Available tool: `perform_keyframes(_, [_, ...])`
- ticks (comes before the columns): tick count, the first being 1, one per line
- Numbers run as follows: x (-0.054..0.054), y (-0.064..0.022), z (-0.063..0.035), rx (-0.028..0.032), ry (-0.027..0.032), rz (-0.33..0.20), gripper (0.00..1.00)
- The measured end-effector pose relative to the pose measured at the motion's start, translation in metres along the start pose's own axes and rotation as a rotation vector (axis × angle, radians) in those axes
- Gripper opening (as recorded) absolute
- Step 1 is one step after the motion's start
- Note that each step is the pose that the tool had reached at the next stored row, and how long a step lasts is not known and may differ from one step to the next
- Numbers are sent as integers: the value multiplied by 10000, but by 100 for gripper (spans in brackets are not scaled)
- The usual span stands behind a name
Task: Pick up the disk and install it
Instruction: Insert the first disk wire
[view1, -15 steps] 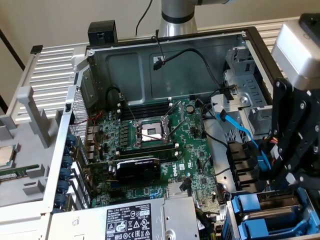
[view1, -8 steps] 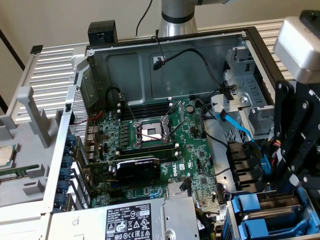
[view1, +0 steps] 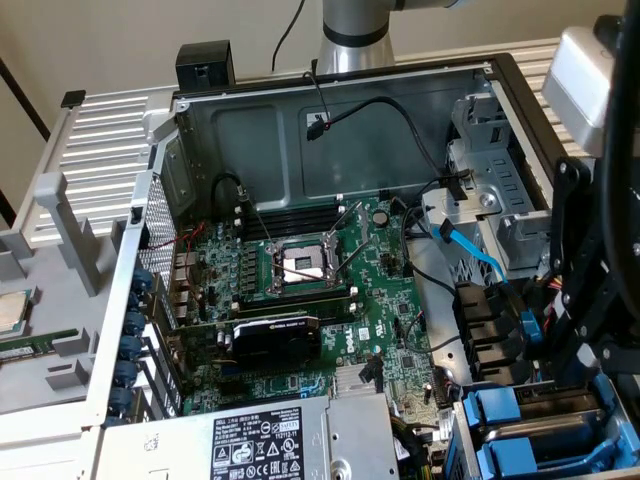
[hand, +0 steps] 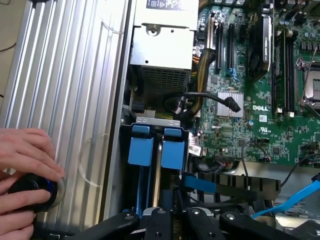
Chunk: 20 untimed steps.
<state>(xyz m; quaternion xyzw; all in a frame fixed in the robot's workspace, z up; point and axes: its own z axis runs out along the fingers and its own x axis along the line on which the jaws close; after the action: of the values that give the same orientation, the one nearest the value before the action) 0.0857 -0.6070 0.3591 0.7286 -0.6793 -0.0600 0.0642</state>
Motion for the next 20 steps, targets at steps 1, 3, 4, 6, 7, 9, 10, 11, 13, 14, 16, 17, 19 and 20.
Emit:
perform_keyframes(1, [0, 0, 1, 0, -2, 1, 17])
perform_keyframes(3, [1, -1, 1, 1, -3, 7, 17])
perform_keyframes(4, [1, -3, 1, 3, -7, 32, 17])
perform_keyframes(6, [1, -9, 2, 12, -21, 128, 17])
perform_keyframes(7, [1, -11, 3, 22, -28, 178, 17])
perform_keyframes(9, [1, -21, 4, 25, -38, 240, 17])
perform_keyframes(10, [1, -28, 3, 25, -34, 254, 17])
perform_keyframes(11, [2, -30, 3, 24, -25, 264, 17])
perform_keyframes(13, [2, -31, 3, 24, -12, 291, 17])
perform_keyframes(14, [2, -31, 5, 23, -9, 314, 17])
perform_keyframes(16, [2, -37, 6, 23, -6, 352, 17])
perform_keyframes(17, [2, -39, 6, 23, -4, 368, 17])
perform_keyframes(19, [2, -40, 10, 26, -7, 403, 17])
perform_keyframes(20, [2, -40, 12, 29, -9, 432, 17])
